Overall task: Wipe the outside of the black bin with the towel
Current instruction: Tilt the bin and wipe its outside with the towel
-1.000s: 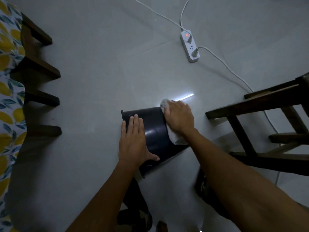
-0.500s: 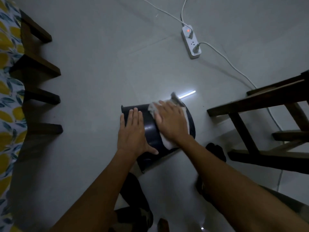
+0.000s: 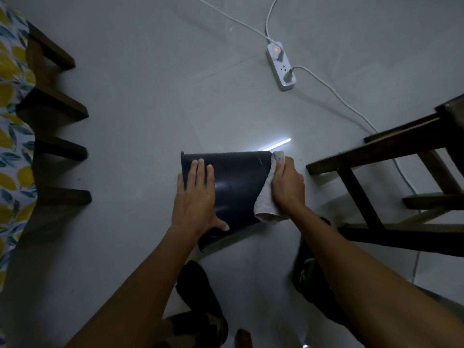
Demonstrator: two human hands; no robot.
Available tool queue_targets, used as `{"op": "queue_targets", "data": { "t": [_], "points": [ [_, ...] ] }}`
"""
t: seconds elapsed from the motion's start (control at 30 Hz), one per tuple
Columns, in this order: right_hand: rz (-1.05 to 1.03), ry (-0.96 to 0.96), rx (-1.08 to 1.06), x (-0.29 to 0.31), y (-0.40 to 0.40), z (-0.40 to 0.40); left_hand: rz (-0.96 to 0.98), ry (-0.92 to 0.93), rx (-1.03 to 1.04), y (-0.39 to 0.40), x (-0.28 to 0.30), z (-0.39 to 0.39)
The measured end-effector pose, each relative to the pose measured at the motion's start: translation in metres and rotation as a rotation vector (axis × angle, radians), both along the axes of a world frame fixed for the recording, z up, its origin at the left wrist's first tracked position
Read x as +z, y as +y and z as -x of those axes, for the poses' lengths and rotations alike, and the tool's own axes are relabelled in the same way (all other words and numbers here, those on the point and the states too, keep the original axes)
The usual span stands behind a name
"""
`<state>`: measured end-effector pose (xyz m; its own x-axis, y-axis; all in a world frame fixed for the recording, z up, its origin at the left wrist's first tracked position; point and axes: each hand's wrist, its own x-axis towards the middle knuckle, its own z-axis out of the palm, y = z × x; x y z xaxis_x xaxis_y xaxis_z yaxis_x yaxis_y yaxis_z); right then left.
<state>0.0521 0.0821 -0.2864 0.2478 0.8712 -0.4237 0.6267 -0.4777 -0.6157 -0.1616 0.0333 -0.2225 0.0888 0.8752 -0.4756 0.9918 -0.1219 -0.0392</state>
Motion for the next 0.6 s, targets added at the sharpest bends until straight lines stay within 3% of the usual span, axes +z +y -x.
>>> {"op": "queue_targets", "data": {
  "t": [0.13,0.33,0.47,0.6],
  "points": [
    [0.005,0.068,-0.044,0.012,-0.007,0.003,-0.159,0.039,-0.085,0.009,0.012,0.008],
    [0.081,0.090,-0.072,0.016,-0.026,0.000,-0.215,-0.046,-0.067,-0.030,0.010,0.006],
    [-0.017,-0.022,0.003,0.027,-0.042,-0.003,-0.286,-0.050,-0.060,-0.045,0.017,0.000],
    [-0.136,0.066,0.086,0.058,-0.063,0.006,-0.248,-0.023,-0.004,-0.036,0.026,-0.009]
  ]
}}
